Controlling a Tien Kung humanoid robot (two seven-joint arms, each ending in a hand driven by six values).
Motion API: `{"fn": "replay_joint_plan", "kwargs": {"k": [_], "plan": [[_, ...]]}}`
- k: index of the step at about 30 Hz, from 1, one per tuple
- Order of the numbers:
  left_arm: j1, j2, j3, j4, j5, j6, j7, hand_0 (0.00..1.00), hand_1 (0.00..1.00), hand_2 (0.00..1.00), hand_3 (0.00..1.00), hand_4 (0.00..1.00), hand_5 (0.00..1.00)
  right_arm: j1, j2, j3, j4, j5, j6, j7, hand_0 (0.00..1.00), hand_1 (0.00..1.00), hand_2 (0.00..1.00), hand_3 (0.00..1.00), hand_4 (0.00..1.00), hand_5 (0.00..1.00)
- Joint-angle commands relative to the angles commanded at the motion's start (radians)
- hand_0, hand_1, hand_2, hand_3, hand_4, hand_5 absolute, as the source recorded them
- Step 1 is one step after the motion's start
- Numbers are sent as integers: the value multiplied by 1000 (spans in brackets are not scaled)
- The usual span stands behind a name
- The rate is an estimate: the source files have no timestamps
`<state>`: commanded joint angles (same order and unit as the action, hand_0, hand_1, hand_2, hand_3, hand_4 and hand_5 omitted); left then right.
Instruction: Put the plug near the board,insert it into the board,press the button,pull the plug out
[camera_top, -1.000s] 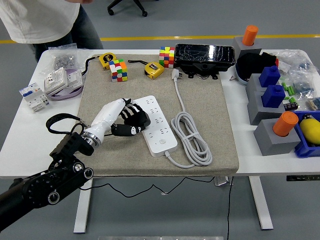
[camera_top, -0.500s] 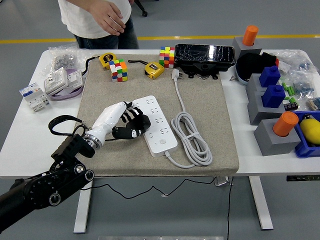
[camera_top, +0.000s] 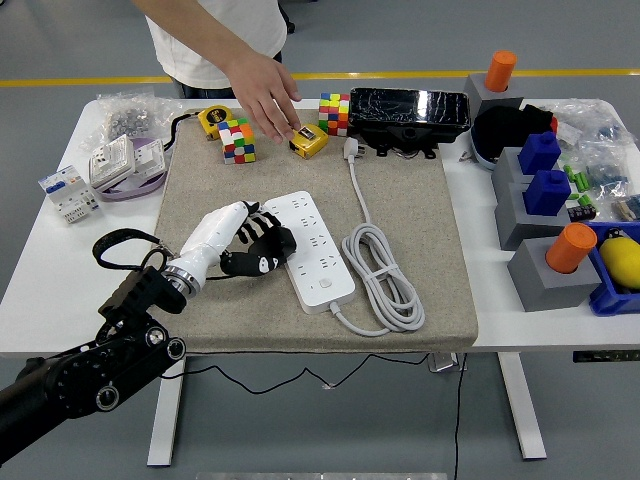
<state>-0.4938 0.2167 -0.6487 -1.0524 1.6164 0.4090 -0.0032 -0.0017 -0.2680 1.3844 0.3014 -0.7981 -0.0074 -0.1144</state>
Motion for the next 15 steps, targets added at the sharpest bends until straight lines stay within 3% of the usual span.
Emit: {"fn": "replay_joint_plan", "kwargs": {"k": [15], "plan": [[6,1,-4,-2,14,-27,14,384,379,447,534,604,2,-1,1,8,2,-1,0,1,530,628,624,551,891,417]]}}
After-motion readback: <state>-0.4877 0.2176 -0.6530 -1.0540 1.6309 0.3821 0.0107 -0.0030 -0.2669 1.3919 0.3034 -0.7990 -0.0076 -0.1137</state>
